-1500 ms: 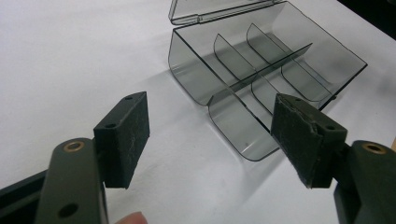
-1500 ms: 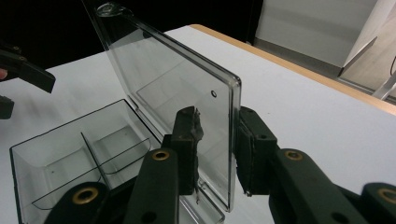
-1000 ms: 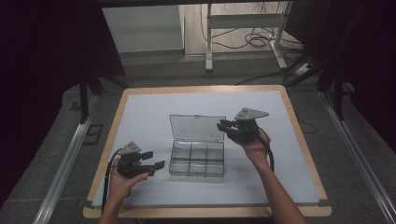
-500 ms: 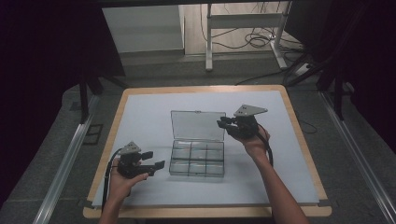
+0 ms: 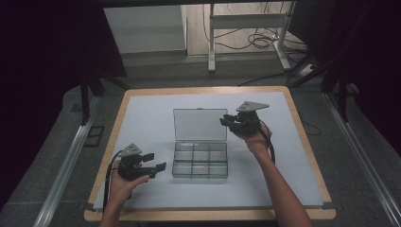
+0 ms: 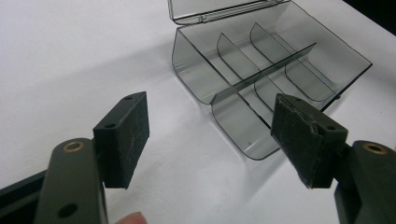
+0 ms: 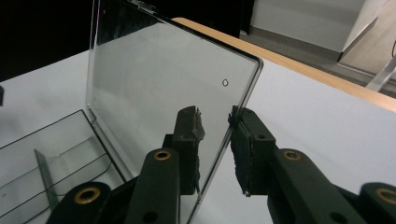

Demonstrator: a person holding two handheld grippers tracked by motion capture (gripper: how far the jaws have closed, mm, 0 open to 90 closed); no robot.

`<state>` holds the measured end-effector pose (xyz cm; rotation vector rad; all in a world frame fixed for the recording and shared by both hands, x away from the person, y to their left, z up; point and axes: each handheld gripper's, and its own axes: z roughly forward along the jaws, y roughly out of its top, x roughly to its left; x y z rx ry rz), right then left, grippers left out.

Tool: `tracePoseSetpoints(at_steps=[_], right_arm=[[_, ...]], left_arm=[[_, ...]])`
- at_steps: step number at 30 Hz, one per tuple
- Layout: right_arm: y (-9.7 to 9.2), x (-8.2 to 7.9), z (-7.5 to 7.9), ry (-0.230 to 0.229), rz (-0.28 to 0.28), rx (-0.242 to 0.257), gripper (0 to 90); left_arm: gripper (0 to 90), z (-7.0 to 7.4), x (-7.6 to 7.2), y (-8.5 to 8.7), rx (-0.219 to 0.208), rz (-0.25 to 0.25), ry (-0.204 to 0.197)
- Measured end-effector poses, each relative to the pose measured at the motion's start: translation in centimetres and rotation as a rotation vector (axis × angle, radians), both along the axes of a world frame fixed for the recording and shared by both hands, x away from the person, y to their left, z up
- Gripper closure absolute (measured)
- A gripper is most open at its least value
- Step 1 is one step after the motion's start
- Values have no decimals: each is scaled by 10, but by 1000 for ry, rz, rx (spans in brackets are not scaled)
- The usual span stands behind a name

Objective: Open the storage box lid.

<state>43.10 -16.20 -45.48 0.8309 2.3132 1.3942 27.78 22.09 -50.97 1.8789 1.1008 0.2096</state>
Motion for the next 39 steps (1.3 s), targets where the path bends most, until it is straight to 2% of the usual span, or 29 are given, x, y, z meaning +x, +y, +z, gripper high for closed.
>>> tracePoseSetpoints(at_steps=[9,10,11,12,13,14,15,16,19,21,25,30,33,39], right_arm=[[-4,14,-11,44,-34,13,709],[-5,21,-15,76,-38,13,693],[-5,21,-15,76,-38,13,693],[-5,29,-19,121,-50,9,674],[-5,29,-19,121,-50,9,674],[-4,39,-28,175,-71,-24,674],[-3,42,-32,194,-71,-28,674],[-3,42,-32,194,-71,-28,674],[1,50,-44,257,-81,-55,641],[3,52,-48,275,-93,-59,633],[4,49,-44,267,-101,-57,578],[0,41,-31,215,-103,-41,480],[-3,35,-25,187,-108,-52,442],[-13,27,-19,187,-119,-63,407]], left_arm=[[284,-1,1,0,3,-1,3],[284,-1,1,0,2,0,3],[284,-1,1,0,3,0,4],[284,-2,1,1,4,1,4],[284,-2,1,1,4,1,4],[284,-2,1,0,2,1,7],[284,-2,1,0,3,0,7],[284,-2,1,0,3,0,7],[284,-2,1,1,1,3,10],[284,-2,1,3,-1,4,4],[284,-2,1,3,-2,8,2],[284,1,-1,3,-8,11,-11],[283,2,-1,4,-10,15,-15],[281,2,-2,3,-2,25,-21]])
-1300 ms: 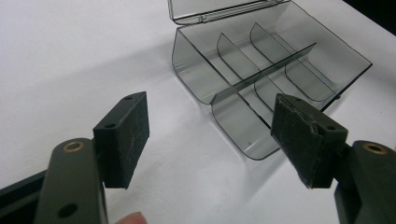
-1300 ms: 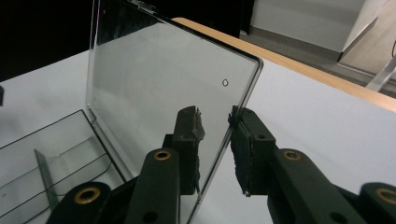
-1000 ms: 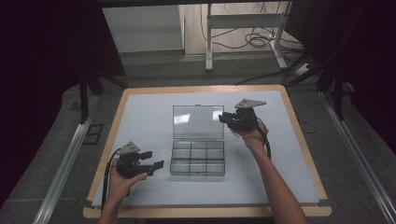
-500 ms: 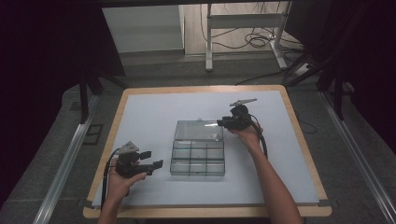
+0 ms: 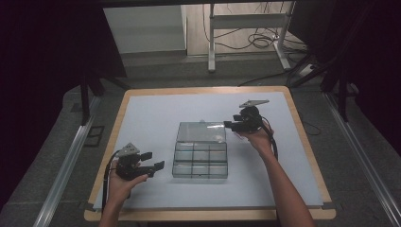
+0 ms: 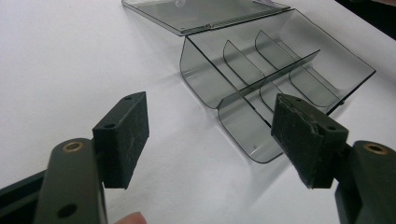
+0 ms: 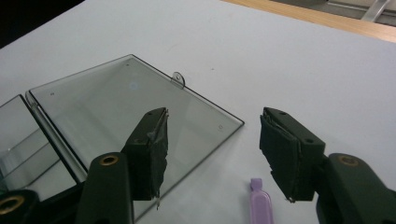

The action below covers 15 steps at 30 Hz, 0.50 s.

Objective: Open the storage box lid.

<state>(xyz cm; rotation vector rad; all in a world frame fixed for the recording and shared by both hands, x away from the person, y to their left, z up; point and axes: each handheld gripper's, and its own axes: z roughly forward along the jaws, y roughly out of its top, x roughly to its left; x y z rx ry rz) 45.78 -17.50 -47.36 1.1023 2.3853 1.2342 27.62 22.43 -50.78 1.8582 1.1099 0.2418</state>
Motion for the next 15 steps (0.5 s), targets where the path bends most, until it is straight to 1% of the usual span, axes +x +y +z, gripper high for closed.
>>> tracePoseSetpoints(at_steps=[3,7,12,13,15], right_arm=[[-4,-4,2,-15,6,-22,401],[-10,-9,1,-4,7,-71,395],[-19,-17,2,3,-10,-97,395],[-22,-18,3,13,-11,-104,388],[-25,-21,4,25,-7,-91,387]], left_arm=[[279,0,0,-1,14,5,1],[276,0,-1,-1,26,4,2],[276,1,-2,0,19,2,-3],[275,1,-2,0,22,-1,-5],[275,2,-2,-1,20,1,-3]])
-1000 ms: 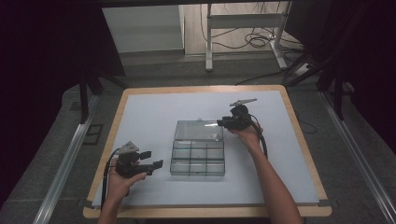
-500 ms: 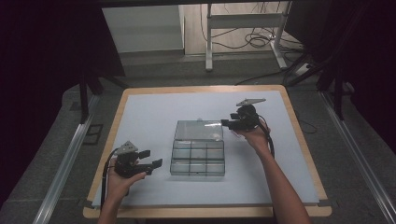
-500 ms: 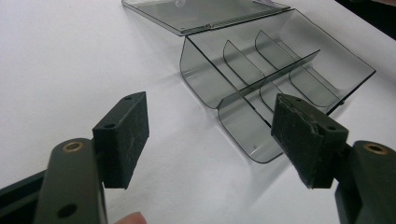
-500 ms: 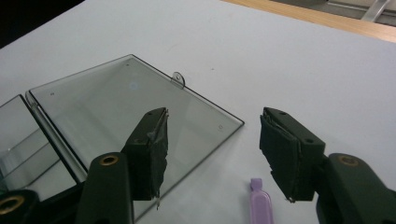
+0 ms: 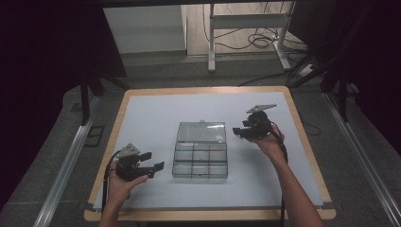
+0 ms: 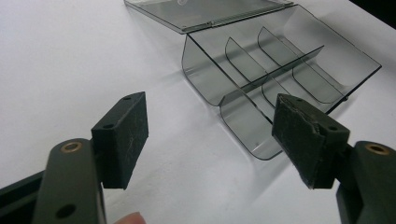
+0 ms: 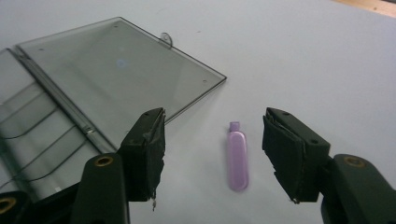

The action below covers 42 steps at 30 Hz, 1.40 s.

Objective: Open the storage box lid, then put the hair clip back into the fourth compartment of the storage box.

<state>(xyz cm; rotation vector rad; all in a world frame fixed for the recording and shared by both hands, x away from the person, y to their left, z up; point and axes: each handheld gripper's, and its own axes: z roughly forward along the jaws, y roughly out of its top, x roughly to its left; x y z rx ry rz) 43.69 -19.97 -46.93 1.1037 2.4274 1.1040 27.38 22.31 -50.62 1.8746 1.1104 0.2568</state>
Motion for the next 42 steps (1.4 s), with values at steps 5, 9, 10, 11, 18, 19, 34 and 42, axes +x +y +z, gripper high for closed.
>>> tracePoseSetpoints(at_steps=[5,9,10,11,18,19,34,42], right_arm=[[-2,-5,5,0,-6,-35,386],[-4,-5,6,1,-16,-63,385],[-5,-5,5,7,-20,-64,385],[-6,-4,4,15,-24,-71,385],[-10,2,-4,49,-37,-95,385],[-9,3,-5,55,-38,-101,385],[5,24,-31,103,-53,-156,503],[9,32,-41,107,-54,-166,607]], left_arm=[[272,1,-1,-3,5,-8,-4],[270,1,0,-4,8,-13,-3],[269,1,0,-4,8,-13,-2],[270,1,0,-4,8,-13,-2],[266,1,0,-4,9,-16,1],[266,1,0,-4,9,-16,1],[262,-1,1,-4,10,-14,8],[262,-1,1,-2,7,-14,10]])
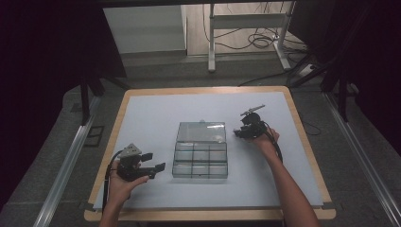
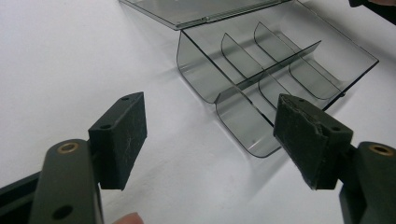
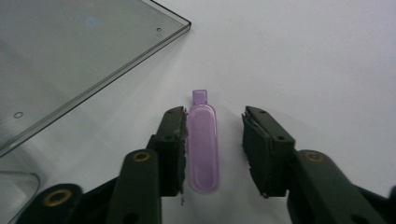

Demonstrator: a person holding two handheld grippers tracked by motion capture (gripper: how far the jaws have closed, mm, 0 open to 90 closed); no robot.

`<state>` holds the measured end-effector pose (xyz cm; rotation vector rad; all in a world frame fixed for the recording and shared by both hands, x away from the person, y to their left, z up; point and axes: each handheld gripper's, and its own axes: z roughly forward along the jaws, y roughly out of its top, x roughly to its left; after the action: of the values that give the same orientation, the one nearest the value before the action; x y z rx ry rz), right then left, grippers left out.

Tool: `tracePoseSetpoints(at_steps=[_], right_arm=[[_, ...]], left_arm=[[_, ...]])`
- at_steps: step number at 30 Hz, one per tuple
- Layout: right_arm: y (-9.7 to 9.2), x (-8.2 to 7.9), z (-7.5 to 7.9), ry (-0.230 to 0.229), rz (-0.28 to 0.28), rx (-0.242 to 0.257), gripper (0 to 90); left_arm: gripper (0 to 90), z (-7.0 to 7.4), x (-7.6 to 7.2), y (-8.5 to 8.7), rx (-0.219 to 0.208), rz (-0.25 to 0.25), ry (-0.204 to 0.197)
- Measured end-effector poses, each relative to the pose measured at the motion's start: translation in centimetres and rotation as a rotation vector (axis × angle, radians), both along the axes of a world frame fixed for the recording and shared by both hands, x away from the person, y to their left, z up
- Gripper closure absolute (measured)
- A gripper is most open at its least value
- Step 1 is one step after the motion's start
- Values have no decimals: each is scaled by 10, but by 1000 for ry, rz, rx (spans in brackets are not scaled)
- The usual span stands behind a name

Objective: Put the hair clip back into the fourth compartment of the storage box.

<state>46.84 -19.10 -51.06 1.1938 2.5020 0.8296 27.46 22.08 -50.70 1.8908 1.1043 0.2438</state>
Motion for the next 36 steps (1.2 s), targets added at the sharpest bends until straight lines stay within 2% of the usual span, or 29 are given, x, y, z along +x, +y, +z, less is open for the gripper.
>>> tracePoseSetpoints(at_steps=[2,7,14,26,36], right_arm=[[0,0,0,1,2,6,652],[3,-1,0,-15,16,-24,735],[3,-3,3,-19,20,-32,745],[-4,-15,21,-59,30,30,747],[-2,-37,45,-118,108,81,747]], left_arm=[[261,0,0,0,0,-1,0],[261,0,0,-1,5,-6,-1],[261,0,0,0,2,-3,-2],[262,1,0,1,0,-1,-3],[261,0,0,1,0,-3,0]])
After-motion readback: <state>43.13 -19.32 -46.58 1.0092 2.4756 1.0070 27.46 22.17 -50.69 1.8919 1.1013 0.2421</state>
